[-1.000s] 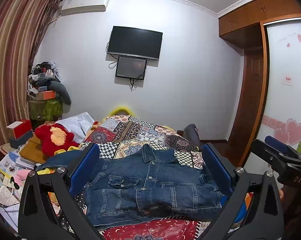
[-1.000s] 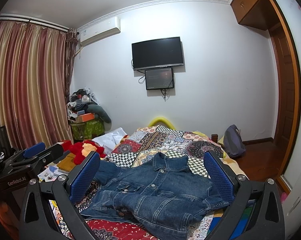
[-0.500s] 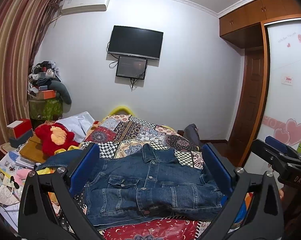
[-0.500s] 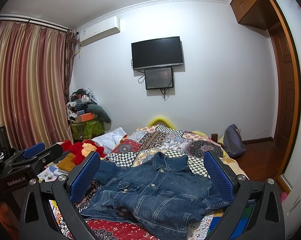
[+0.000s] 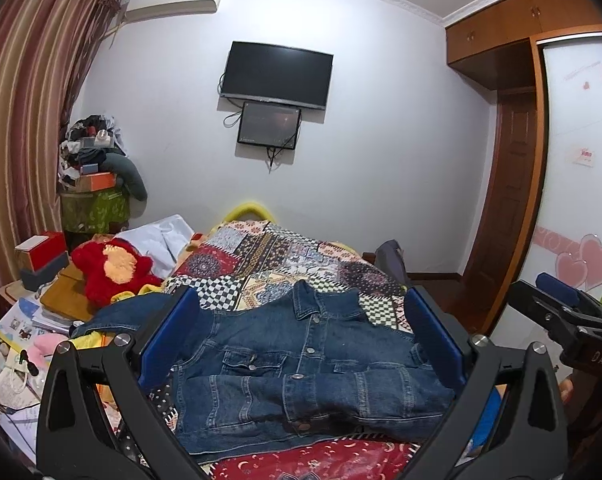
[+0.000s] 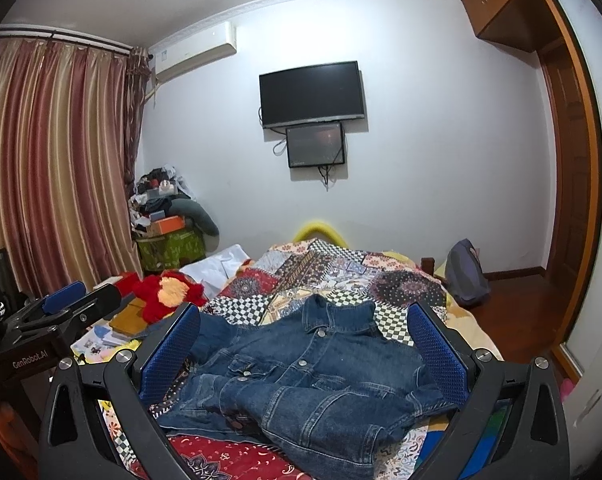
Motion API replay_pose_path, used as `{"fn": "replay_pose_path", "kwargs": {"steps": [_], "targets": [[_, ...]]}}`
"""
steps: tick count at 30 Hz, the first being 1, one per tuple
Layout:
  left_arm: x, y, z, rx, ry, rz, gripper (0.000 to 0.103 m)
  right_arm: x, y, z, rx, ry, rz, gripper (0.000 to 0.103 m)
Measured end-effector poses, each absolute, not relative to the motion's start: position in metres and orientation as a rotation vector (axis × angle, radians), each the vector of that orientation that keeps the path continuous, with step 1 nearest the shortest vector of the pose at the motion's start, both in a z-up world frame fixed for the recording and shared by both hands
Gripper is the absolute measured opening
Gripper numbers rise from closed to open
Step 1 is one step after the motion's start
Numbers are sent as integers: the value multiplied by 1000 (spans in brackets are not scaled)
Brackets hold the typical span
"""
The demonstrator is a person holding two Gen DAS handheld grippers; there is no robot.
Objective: Fold large clothes
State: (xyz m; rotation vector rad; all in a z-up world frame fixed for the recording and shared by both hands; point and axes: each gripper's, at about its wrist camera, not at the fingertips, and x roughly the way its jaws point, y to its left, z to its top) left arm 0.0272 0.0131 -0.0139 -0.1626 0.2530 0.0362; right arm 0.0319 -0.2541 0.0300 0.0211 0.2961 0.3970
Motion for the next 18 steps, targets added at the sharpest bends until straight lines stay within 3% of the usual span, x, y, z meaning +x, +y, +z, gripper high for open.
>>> {"fn": "replay_pose_path", "kwargs": {"steps": [18], "targets": [[159, 105, -71, -217, 484, 158, 103, 175, -219, -14, -46, 477, 341, 103]]}}
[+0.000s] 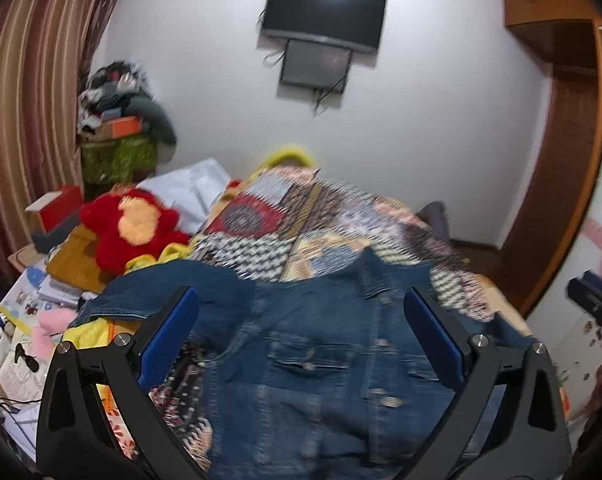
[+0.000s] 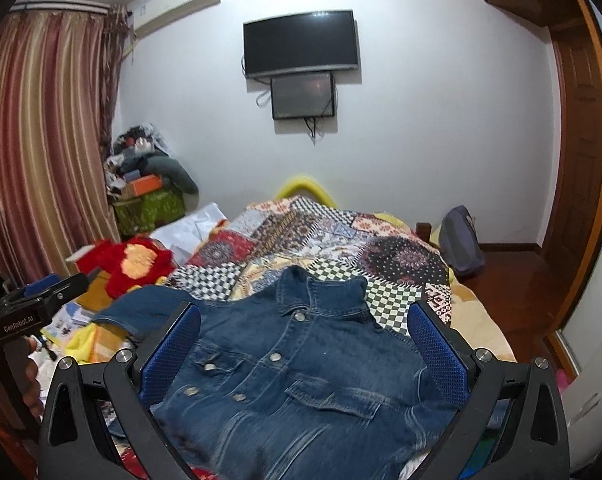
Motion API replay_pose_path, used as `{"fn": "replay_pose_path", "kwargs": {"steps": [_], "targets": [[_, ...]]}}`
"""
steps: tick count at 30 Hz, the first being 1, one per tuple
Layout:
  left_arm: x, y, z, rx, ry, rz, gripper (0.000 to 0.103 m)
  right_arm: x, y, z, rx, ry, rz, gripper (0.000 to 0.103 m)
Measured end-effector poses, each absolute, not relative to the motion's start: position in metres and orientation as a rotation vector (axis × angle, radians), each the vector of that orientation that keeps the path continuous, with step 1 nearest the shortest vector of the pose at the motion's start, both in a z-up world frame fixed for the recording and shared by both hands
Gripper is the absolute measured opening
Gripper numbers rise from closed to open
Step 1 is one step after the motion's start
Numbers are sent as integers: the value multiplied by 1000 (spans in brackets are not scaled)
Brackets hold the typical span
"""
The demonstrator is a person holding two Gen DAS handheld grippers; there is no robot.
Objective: Fold large clothes
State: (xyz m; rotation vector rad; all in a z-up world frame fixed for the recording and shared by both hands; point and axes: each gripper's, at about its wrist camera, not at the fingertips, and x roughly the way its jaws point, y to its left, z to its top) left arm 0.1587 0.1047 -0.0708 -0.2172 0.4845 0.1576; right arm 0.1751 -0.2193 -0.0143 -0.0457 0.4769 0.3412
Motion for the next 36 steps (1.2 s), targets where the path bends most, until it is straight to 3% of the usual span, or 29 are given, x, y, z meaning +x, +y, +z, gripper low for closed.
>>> {"fn": "replay_pose_path", "kwargs": {"steps": [14, 25, 28, 32, 36], "targets": [[235, 256, -174, -447, 801, 337, 103, 316, -197, -51, -174, 674, 402, 103], [255, 296, -250, -756, 937, 211, 103, 376, -157, -154, -295, 919, 481, 103], [263, 303, -254, -783, 917, 202, 90, 383, -148, -179, -318, 978, 493, 103], [275, 320, -254, -784, 890, 258, 58, 390, -144, -203, -288, 1089, 530, 102], [283, 326, -244, -668, 848, 367, 36, 393, -144, -219, -253, 1164, 561, 102]]}}
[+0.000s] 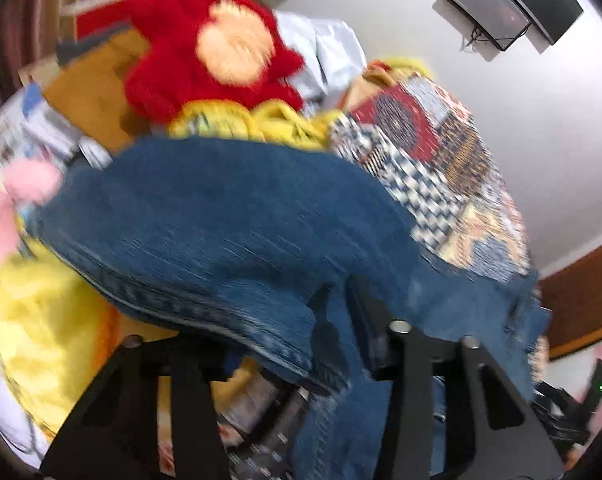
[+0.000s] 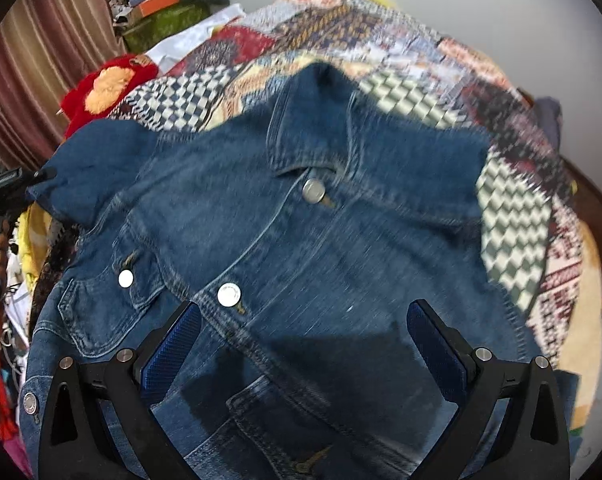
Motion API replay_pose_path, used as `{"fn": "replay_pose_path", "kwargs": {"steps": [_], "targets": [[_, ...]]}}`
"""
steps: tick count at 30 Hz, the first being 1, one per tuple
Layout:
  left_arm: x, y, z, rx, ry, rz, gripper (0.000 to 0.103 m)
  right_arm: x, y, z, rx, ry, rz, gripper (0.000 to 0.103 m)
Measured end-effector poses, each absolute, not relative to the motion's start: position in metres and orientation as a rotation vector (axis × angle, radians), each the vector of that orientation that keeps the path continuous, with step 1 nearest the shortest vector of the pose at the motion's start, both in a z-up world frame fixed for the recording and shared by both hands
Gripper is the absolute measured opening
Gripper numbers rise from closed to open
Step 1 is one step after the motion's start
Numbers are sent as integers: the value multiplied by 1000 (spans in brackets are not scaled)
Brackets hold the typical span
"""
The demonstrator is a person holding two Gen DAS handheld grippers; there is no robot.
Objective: Fold large clothes
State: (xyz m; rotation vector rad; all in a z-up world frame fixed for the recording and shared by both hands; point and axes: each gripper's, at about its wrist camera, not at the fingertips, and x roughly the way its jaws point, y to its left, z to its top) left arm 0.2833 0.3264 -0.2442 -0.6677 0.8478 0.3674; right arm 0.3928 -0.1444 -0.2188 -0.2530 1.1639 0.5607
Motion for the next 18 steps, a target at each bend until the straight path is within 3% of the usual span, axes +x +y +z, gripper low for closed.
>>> {"fn": "replay_pose_path", "kwargs": {"steps": [5, 13, 18], "targets": [[295, 309, -225, -460, 829, 456, 16, 392, -147, -237, -213, 1251, 575, 102], [315, 239, -156, -268, 689, 260, 8, 390, -155, -251, -172, 1344, 536, 102], [349, 178, -163, -212, 754, 111, 8, 382, -168, -216, -111, 1272, 535, 102]]}}
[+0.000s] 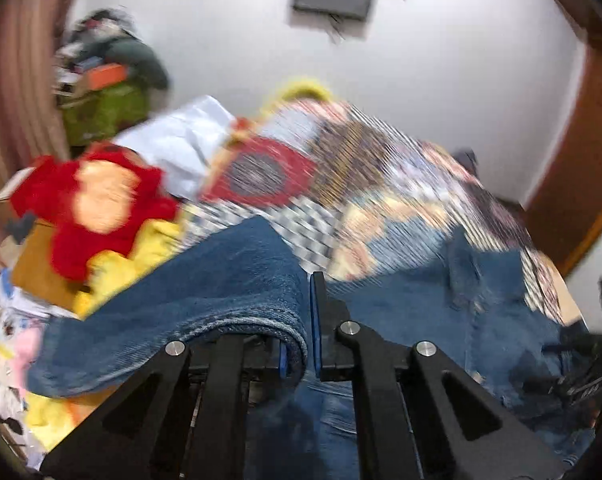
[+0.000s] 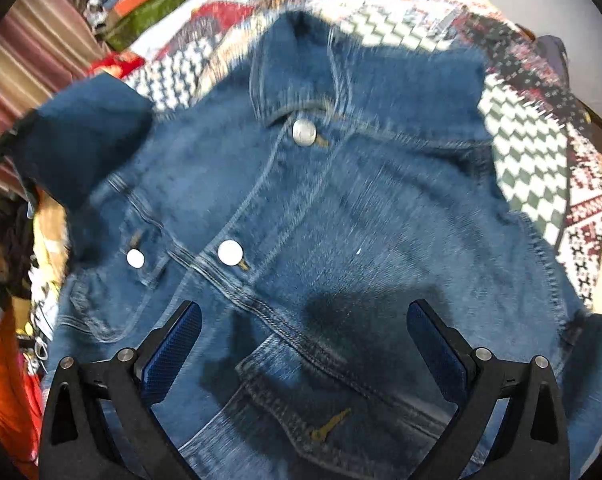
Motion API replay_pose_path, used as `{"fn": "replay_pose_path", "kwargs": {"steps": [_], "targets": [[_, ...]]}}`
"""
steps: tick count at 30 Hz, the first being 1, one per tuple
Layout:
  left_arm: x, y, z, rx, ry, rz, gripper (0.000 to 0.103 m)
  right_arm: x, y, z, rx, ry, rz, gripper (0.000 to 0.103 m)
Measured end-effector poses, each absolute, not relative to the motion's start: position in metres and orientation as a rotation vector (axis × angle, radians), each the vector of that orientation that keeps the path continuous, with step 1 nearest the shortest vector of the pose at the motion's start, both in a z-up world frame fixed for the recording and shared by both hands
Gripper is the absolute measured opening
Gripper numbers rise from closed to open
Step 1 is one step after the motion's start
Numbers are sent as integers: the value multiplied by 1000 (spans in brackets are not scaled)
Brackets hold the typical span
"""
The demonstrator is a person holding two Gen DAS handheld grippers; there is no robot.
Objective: Fold large clothes
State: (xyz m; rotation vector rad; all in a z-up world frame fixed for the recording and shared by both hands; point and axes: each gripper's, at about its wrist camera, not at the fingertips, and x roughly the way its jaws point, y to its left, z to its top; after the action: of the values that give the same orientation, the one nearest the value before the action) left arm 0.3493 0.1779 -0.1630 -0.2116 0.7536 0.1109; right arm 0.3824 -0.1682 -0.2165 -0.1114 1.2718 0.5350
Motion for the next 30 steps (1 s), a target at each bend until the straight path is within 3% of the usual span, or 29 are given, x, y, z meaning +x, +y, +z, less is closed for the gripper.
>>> {"fn": "replay_pose_path", "kwargs": {"steps": [8, 12, 14, 16, 18, 20, 30], "targets": [[367, 157, -262, -411, 1079, -20, 8, 360, -203, -163, -85, 1163, 508, 102], [358, 160, -288, -503, 1172, -46, 14, 350, -219, -152, -91, 1126, 489, 102], [347, 167, -284, -552, 1171, -56, 17, 351, -225, -148, -91, 1117, 487, 102], [335, 178, -272, -585, 1141, -56, 28, 349, -226, -146, -88, 1111, 489, 102], [324, 191, -260, -594, 1095, -19, 60, 348, -225, -144, -85, 1107, 492, 102], [310, 208, -243, -606, 1018, 29, 67, 348, -222, -143, -85, 1102, 493, 102], [263, 317, -239, -733, 926, 249, 67, 350, -199, -139, -92, 1091, 506, 102]]}}
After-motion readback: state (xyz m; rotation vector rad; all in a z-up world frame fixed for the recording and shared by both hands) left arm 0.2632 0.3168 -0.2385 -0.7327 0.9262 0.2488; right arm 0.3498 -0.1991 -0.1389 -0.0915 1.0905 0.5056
